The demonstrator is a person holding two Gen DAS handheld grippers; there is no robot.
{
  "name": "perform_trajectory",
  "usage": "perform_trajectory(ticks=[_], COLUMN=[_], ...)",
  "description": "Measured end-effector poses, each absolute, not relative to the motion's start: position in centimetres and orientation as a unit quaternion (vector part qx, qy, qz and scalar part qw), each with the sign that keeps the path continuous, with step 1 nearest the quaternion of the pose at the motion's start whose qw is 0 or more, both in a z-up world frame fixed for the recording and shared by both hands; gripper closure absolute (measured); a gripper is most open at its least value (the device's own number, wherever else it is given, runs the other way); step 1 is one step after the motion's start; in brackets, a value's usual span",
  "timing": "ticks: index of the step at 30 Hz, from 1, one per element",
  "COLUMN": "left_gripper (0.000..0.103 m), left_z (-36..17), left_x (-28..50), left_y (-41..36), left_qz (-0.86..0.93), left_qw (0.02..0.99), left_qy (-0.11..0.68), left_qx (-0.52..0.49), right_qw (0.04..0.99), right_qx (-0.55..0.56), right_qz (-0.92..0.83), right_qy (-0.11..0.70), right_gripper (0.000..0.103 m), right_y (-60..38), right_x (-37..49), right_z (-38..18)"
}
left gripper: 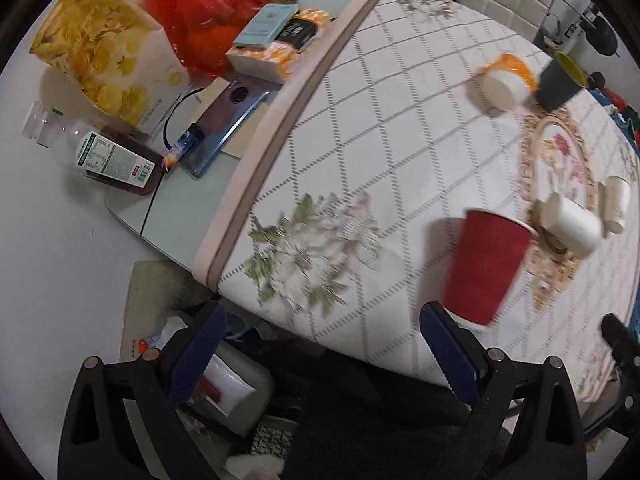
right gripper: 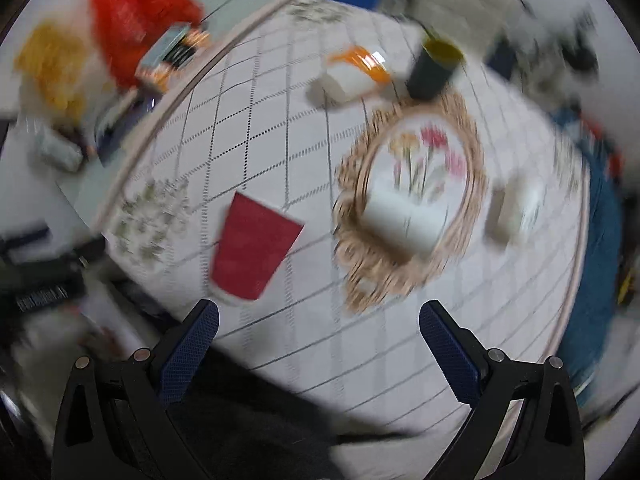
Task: Flip cup upside down
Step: 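Move the right tool to the red cup and close on it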
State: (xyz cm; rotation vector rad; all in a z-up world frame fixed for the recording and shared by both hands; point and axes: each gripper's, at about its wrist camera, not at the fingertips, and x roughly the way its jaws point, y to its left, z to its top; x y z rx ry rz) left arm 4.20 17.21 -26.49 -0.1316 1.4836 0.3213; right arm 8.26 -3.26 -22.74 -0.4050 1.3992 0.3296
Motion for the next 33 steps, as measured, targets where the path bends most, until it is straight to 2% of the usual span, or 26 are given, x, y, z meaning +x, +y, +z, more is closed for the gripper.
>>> perform_trajectory(ticks=[4, 7, 10, 14, 18, 23, 33], left_gripper=[0.004, 0.004, 0.004, 0.004, 0.003, 0.003, 0.003], left_z=[-28.8, -31.0, -32.7, -35.1, -37.1, -38.5, -39.7], left_x=[4.6, 4.8, 4.9, 5.2, 5.7, 6.2, 6.2], left_y=[19.0, 19.9, 20.4, 20.8, 21.4, 22.1, 23.0], left_qz=[0.159, 0.162, 0.161, 0.163, 0.163, 0.162, 0.156], left_qw=[0.721, 0.711, 0.700, 0.688, 0.676, 0.669, 0.662], left_qy=[0.672, 0.681, 0.691, 0.703, 0.713, 0.720, 0.728], left_qx=[-0.061, -0.062, -0.073, -0.077, -0.085, -0.092, -0.090], right_qw=[0.710, 0.646, 0.555, 0.366, 0.216, 0.116, 0.030], right_qx=[-0.375, -0.534, -0.673, -0.817, -0.871, -0.885, -0.878], right_qz=[0.218, 0.279, 0.337, 0.407, 0.438, 0.450, 0.469], right_qy=[0.556, 0.469, 0.356, 0.183, 0.061, -0.026, -0.085], right_gripper=[0.001, 0.001, 0.001, 0.001, 0.001, 0.001, 0.001], right_y=[1.2, 4.6, 6.6, 5.7, 3.4, 2.2, 1.7], right_x=[8.2, 6.4, 3.3, -0.8, -1.6, -0.7, 0.6], right_z=[-24.2, -26.4, -28.8, -33.0, -35.6, -37.7, -40.4])
